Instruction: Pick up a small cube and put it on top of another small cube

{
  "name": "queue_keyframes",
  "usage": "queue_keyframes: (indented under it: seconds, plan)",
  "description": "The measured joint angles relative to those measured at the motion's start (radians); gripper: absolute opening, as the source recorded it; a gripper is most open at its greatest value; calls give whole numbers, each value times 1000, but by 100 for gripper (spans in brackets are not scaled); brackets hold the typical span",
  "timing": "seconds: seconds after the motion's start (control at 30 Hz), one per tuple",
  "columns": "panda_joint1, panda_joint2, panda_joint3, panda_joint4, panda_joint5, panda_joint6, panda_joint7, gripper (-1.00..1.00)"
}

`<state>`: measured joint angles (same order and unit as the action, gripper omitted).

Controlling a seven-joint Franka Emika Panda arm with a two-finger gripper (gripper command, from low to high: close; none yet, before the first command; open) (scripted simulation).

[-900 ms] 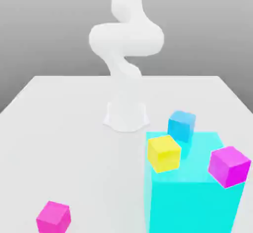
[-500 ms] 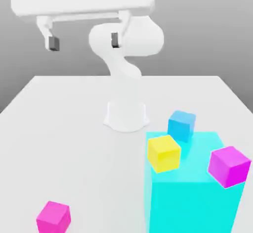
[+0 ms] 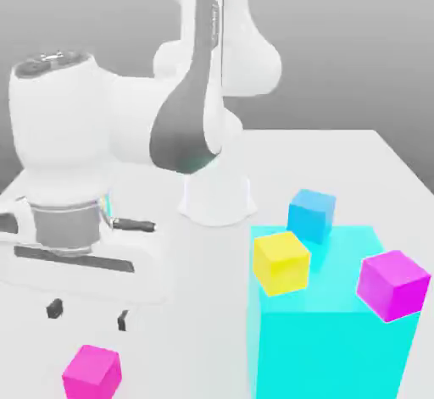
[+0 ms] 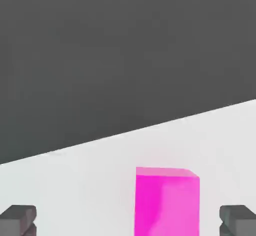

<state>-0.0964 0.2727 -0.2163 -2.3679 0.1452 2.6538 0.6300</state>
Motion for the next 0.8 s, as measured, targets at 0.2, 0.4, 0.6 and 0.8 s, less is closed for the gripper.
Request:
queue_keyframes:
  seconds: [0.2,0.4,0.6,0.8]
  plan:
    - [-55,200,59,32,66,143,-51,-100]
    - [-59,208,63,34,68,150,-53,-100]
    - [-18,55,7,5,4,26,11,-100]
    - [47,-130,15,82,-100,-136,56,-100]
